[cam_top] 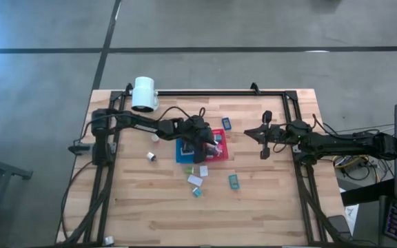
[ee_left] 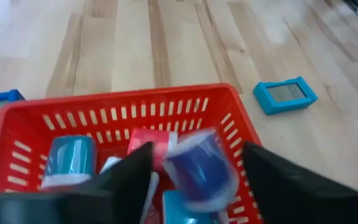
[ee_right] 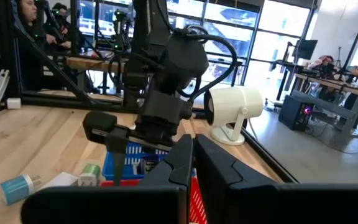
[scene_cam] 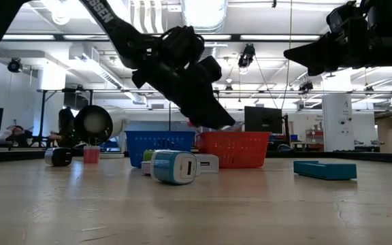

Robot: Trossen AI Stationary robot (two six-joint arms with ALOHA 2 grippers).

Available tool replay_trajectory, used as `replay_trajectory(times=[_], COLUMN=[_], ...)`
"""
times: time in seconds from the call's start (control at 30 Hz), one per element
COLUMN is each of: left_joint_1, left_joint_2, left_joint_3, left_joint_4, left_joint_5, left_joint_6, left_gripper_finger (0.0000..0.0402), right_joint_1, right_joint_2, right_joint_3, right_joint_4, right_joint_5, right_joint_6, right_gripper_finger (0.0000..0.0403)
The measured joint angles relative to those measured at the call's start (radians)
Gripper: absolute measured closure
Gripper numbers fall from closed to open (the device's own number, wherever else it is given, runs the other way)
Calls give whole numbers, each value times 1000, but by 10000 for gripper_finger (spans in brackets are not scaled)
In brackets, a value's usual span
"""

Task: Pick & Place Office items
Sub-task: Put the light blue digital timer into the blue bin

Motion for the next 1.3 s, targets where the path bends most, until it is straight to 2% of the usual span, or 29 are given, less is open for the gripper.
replay_trajectory(times=[0.07, 0.17, 0.23, 0.33, 0.4, 0.5, 0.6, 0.8, 0.83, 0.9, 1.07, 1.3], left_joint_1=[0, 0, 0, -5, -12, -19, -20, -20, -19, -19, -17, -16], left_joint_2=[-6, -24, -51, -122, -191, -313, -450, -737, -785, -880, -1104, -1323], left_joint_3=[0, -1, -1, -9, -29, -81, -154, -322, -353, -415, -586, -797], left_joint_4=[-9, -14, -27, -59, -58, -58, -58, -52, -48, -46, -51, -45], left_joint_5=[0, 0, 7, 39, 41, 45, 45, 37, 33, 5, -167, -214], left_joint_6=[5, 7, 14, 59, 89, 117, 123, 131, 130, 112, 54, -62], left_gripper_finger=[99, 46, 32, 38, 60, 116, 191, 368, 384, 389, 387, 397], right_joint_1=[0, 0, 0, 0, 0, 0, 0, 0, 0, 0, 0, 0], right_joint_2=[0, 1, 1, 4, 7, 10, 10, 11, 11, 11, 11, 11], right_joint_3=[0, 0, 0, 0, 0, 0, 0, 0, 0, 0, 0, 0], right_joint_4=[-1, -1, -2, -4, -6, -7, -7, -3, -1, 3, 3, 3], right_joint_5=[0, 0, 0, 0, 0, -1, -2, -2, -2, -2, -3, -9], right_joint_6=[0, 0, 0, 0, 0, 0, 0, 3, 3, 3, 4, 8], right_gripper_finger=[390, 390, 390, 390, 390, 390, 390, 390, 390, 390, 390, 390])
